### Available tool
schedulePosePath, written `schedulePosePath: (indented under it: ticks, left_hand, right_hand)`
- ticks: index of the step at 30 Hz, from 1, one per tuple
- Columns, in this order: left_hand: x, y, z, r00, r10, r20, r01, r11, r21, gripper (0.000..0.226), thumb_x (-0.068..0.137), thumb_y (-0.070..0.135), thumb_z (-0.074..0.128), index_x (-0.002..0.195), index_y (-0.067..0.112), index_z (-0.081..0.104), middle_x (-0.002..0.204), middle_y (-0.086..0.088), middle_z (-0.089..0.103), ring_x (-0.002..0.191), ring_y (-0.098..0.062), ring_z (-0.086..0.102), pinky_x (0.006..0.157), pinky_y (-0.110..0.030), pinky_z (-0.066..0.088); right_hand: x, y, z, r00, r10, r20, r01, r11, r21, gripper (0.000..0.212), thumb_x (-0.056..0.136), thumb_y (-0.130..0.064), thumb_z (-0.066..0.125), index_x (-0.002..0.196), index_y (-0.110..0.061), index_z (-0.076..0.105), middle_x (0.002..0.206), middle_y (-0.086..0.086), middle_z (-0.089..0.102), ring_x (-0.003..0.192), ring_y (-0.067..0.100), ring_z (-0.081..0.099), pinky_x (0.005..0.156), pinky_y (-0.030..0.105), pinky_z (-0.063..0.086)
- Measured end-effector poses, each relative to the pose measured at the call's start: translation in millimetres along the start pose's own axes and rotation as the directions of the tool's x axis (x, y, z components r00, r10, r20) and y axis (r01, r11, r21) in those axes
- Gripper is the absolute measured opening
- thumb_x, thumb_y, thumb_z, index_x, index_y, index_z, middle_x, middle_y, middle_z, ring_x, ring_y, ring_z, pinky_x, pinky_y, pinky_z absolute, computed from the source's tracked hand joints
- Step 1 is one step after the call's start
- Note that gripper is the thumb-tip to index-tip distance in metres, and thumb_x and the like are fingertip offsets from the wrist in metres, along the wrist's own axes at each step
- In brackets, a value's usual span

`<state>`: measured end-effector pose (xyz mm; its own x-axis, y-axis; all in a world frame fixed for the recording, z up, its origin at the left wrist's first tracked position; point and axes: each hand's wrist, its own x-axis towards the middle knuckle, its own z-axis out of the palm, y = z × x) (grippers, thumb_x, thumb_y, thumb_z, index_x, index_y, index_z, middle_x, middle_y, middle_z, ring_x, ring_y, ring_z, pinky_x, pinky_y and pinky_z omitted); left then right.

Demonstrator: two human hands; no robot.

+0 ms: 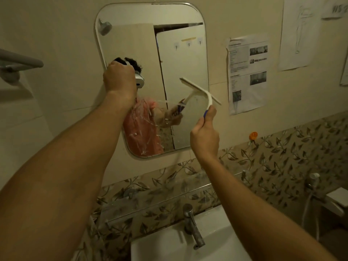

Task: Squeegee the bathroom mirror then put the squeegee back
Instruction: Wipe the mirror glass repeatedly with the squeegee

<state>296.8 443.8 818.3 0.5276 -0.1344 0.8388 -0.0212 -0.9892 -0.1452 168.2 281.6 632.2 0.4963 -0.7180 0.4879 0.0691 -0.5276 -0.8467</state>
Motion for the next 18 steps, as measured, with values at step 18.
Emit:
schedulePosePath:
  ticks: [18]
  left_hand:
    - [-6.8,-0.6,-6.3,1.000,0.000,0.018,0.000,1.000,-0.019,0.028,0.090,0.015,0.069,0.114,0.000,0.066,0.107,-0.027,0.058,0.090,-0.038,0.063,0.071,-0.044,0.055]
  right_hand:
    - [-47.8,22.2,-4.5,1.000,0.001,0.020,-0.003,0.991,0.133,0.055,0.108,-0.038,0.031,0.158,-0.046,0.008,0.064,0.000,0.050,0.052,0.014,0.048,0.050,0.038,0.051]
